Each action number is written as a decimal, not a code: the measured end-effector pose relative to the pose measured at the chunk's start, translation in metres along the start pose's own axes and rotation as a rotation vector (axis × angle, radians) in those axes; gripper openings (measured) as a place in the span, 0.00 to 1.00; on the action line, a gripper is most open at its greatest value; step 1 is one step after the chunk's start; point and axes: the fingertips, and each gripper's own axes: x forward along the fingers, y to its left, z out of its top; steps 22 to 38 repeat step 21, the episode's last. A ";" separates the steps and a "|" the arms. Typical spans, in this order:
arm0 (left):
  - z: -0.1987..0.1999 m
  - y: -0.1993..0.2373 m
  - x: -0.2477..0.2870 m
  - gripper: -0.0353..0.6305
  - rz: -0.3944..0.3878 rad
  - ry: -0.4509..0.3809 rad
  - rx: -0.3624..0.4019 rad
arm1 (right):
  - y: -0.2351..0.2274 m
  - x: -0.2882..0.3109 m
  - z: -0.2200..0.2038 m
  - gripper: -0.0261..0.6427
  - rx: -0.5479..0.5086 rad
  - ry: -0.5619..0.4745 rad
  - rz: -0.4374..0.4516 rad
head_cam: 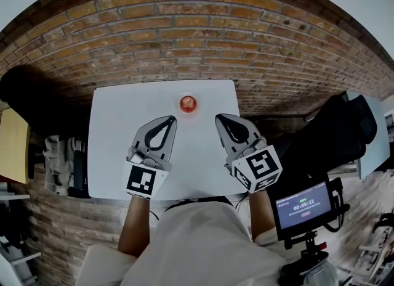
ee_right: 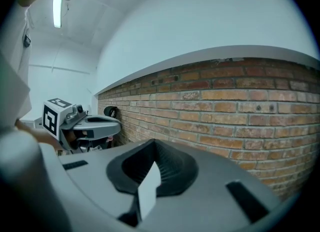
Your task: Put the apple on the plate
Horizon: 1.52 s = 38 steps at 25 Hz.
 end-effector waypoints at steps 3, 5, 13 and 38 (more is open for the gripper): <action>0.000 -0.002 -0.003 0.06 -0.002 -0.006 -0.052 | 0.000 0.001 -0.001 0.04 -0.007 0.006 -0.001; -0.003 -0.004 -0.003 0.06 -0.004 -0.003 -0.067 | 0.001 0.000 -0.002 0.04 -0.007 0.006 0.000; -0.009 -0.004 -0.001 0.06 -0.008 0.006 -0.071 | -0.001 -0.002 0.000 0.04 0.011 -0.013 0.004; -0.014 -0.008 0.007 0.06 -0.029 0.014 -0.074 | -0.009 -0.005 -0.006 0.04 0.005 -0.006 -0.013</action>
